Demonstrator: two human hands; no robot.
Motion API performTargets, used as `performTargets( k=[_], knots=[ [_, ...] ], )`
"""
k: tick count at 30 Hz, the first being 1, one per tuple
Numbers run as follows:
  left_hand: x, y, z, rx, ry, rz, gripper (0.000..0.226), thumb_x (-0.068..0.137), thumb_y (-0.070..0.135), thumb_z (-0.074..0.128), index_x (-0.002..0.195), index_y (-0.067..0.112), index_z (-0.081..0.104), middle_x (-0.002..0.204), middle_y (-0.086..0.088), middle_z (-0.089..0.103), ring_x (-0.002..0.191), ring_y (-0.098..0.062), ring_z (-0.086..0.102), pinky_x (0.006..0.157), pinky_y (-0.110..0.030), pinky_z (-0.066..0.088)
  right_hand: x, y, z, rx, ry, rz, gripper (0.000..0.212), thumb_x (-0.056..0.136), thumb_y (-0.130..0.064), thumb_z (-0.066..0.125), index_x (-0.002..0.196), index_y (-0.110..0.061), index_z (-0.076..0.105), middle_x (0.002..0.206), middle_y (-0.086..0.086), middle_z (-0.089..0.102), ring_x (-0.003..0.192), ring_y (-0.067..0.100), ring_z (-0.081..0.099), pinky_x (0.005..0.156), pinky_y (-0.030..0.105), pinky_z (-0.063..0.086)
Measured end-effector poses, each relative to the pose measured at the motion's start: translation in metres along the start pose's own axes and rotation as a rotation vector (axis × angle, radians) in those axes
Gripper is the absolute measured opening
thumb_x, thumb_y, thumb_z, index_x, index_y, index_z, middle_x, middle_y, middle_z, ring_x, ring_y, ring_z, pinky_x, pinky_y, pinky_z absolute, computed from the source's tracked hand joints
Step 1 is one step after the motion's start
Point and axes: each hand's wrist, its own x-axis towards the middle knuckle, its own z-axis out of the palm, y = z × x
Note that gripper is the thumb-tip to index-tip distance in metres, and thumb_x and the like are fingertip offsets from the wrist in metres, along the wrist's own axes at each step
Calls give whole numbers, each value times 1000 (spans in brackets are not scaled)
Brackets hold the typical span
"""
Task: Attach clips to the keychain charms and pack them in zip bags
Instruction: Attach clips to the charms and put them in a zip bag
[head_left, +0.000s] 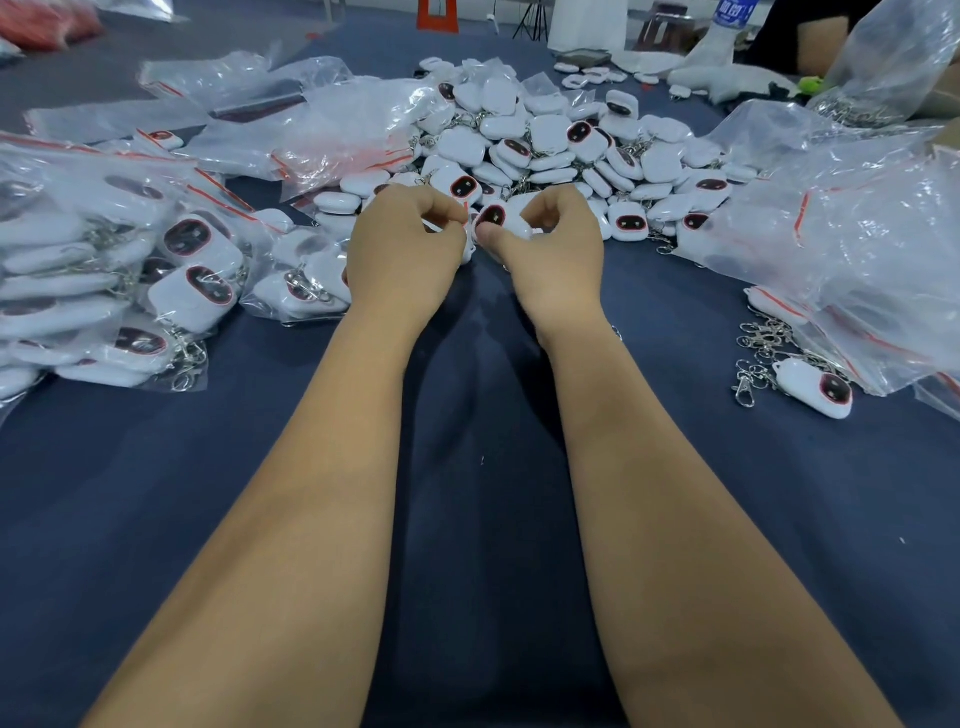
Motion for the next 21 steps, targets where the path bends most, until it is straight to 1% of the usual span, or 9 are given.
performTargets(
  k=[2,4,6,8,10,13,16,18,21],
  knots=[
    [0,1,1,8,-30,-14,24,75,18,52,84,29,72,71,6,66,65,-27,58,77,-42,57,0,-1,1,117,-8,62,29,77,-14,80,83,-21,52,85,-7,55,82,11,55,77,23,49],
    [0,0,1,33,-27,-2,26,77,19,52,90,28,73,77,4,68,77,-31,66,79,-42,58,1,0,2,217,-61,124,26,81,-8,77,97,-17,57,98,1,64,94,19,63,86,32,53],
    [1,-1,1,33,-4,9,24,80,20,55,93,30,72,83,3,67,81,-26,66,80,-39,56,1,1,2,309,-134,174,27,84,-2,72,107,-11,61,105,10,69,96,21,66,89,32,54],
    [2,-2,1,43,27,27,19,84,23,57,94,32,71,92,5,67,81,-17,62,81,-34,53,2,1,1,349,-196,182,23,87,0,68,110,1,66,96,11,71,91,20,66,90,32,55],
    [3,-3,1,48,49,46,15,86,25,58,92,33,69,98,7,67,83,-11,59,82,-31,51,2,0,1,376,-231,197,23,89,-1,66,112,7,66,85,7,69,85,19,64,89,34,55],
    [3,-2,0,37,59,68,8,89,31,58,90,33,66,101,10,67,85,-10,60,83,-33,51,0,-5,1,512,-270,259,24,93,0,60,117,4,59,95,14,69,88,26,70,85,37,59],
    [2,0,0,-2,28,72,19,91,37,55,96,28,70,102,7,67,88,-16,65,85,-39,53,-2,-8,1,558,-327,277,24,96,-5,58,119,-2,54,98,17,68,77,25,72,77,38,61],
    [2,0,0,6,18,76,22,91,39,54,98,28,71,103,7,67,90,-18,65,86,-37,52,-1,-7,1,491,-341,263,25,97,-6,57,121,0,56,95,15,67,76,23,70,81,41,61],
    [3,-2,1,39,36,81,17,90,37,56,95,31,70,104,8,66,95,-13,61,86,-31,48,1,-5,3,425,-367,247,25,94,0,55,118,6,61,99,18,67,86,24,67,91,46,57]
  ],
)
